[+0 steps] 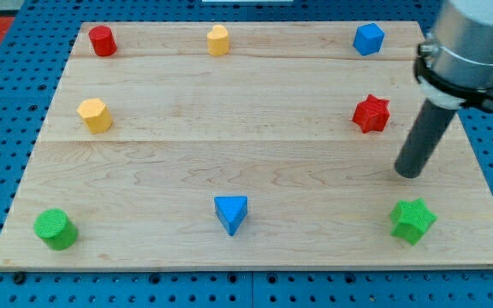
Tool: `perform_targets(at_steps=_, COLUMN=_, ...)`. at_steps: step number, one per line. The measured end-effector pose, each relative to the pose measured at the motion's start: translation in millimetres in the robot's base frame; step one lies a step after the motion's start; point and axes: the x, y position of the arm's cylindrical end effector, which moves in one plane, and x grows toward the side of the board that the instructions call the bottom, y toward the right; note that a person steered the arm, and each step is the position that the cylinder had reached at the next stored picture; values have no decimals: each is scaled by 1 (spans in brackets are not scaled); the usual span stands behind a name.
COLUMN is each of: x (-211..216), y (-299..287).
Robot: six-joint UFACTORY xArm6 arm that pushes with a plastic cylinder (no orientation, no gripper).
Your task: Nudge the green star a bit up
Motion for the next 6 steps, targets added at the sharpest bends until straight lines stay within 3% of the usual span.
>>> perform_targets(at_steps=2, x=2, y=44)
perform_targets(at_steps=3, x=45, y=95)
perform_targets(at_steps=4, x=91, y=85)
perform_targets(at_steps=6, x=89, y=10)
